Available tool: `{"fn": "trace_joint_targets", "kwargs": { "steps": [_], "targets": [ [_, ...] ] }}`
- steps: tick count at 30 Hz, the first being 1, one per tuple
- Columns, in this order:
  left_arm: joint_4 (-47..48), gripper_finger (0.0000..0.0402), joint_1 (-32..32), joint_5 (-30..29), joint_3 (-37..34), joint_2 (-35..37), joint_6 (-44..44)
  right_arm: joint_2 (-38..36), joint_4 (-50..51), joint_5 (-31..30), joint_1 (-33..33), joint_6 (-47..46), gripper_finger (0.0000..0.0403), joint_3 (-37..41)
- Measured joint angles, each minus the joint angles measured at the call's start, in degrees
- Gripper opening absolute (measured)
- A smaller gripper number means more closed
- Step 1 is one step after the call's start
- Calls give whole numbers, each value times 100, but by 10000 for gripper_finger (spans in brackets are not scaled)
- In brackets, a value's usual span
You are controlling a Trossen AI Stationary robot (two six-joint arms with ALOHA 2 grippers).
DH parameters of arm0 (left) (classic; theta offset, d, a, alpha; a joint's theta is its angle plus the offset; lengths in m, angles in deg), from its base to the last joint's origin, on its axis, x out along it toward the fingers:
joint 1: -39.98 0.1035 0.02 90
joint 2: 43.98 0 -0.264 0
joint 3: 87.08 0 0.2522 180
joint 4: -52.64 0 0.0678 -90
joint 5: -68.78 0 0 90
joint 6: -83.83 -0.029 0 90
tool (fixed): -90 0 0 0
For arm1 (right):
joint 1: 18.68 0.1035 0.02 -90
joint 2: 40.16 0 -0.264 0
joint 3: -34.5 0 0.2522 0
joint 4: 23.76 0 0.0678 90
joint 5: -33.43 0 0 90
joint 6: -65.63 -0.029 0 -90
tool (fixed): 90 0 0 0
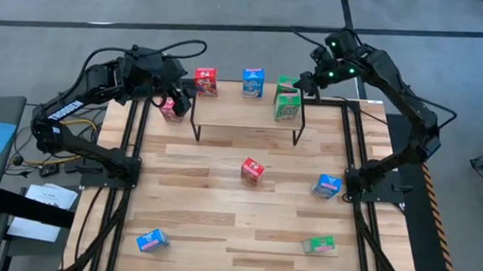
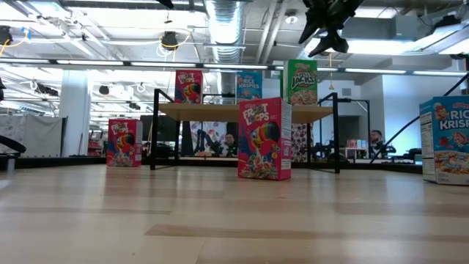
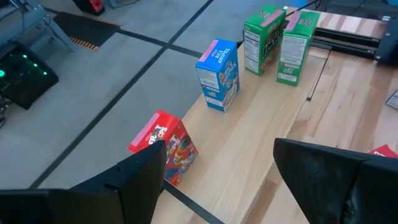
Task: Stack cereal on shelf
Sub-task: Adjust the green cereal boxes on the shelf
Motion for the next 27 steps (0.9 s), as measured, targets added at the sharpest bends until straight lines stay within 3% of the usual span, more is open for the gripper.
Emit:
{"fn": "trace_joint_targets", "kwargs": {
  "steps": [8, 13, 27],
  "targets": [
    [0, 286, 0, -4, 0, 0, -59, 0, -28, -161, 206, -138, 260, 4],
    [0, 286, 0, -17, 0, 0, -114, 70, -38, -571, 435, -296, 260, 4],
    [0, 286, 0, -19, 0, 2, -203, 415, -99, -607, 547, -414, 260, 9]
  ]
}}
